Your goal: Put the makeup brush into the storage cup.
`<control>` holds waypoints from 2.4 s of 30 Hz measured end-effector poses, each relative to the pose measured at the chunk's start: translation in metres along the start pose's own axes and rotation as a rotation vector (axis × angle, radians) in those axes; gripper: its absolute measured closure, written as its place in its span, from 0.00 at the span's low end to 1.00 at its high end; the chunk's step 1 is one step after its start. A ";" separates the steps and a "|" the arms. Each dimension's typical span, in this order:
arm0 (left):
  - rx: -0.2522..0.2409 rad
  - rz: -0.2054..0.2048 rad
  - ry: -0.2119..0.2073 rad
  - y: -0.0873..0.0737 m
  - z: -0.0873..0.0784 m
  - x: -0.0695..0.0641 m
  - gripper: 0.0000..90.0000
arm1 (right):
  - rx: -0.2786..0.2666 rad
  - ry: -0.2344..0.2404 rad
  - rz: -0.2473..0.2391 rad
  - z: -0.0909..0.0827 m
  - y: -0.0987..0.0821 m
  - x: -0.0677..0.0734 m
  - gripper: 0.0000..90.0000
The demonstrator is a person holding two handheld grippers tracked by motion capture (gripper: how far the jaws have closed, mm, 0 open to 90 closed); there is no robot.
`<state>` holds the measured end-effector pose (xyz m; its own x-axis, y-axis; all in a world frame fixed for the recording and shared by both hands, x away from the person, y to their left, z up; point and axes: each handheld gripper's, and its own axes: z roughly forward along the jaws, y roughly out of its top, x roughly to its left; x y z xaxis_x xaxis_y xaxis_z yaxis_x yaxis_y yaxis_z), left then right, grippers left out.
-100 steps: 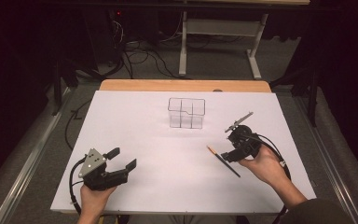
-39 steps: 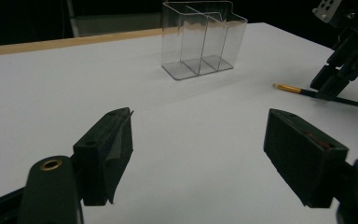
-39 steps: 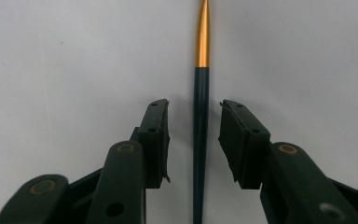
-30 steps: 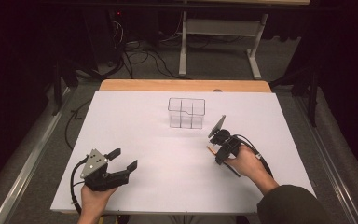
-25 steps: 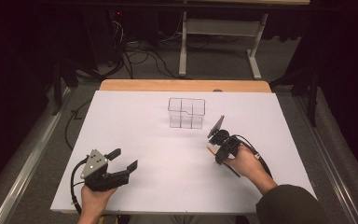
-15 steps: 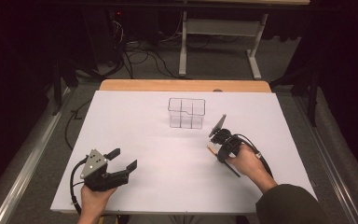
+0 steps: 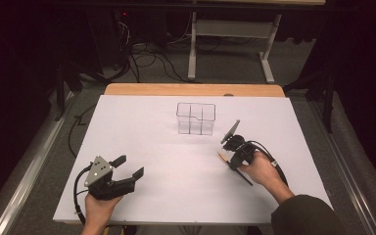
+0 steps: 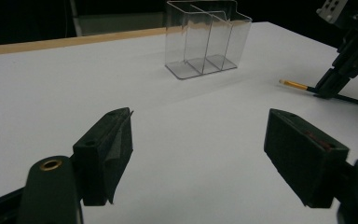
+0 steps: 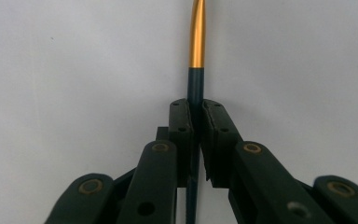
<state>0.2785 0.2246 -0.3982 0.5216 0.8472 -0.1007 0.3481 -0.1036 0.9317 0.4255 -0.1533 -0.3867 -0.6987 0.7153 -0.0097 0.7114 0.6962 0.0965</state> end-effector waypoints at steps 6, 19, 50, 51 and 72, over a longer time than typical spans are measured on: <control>-0.005 0.003 0.000 0.000 0.000 -0.001 0.26 | -0.043 0.015 -0.014 -0.008 -0.005 -0.003 0.95; -0.008 -0.002 0.001 0.000 -0.001 0.000 0.26 | -0.121 0.011 -0.023 -0.021 -0.012 -0.001 0.95; -0.009 0.003 -0.001 0.000 -0.002 0.000 0.26 | -0.398 0.066 -0.015 -0.059 -0.031 -0.003 0.95; -0.009 0.001 -0.001 0.000 -0.002 0.000 0.26 | -0.409 0.071 -0.010 -0.059 -0.031 -0.003 0.95; -0.006 0.000 -0.003 0.000 -0.002 0.000 0.27 | -0.564 0.078 -0.039 -0.070 -0.026 0.001 0.95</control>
<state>0.2770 0.2257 -0.3973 0.5239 0.8456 -0.1023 0.3439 -0.1001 0.9337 0.4008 -0.1746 -0.3191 -0.7424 0.6683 0.0472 0.5493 0.5668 0.6140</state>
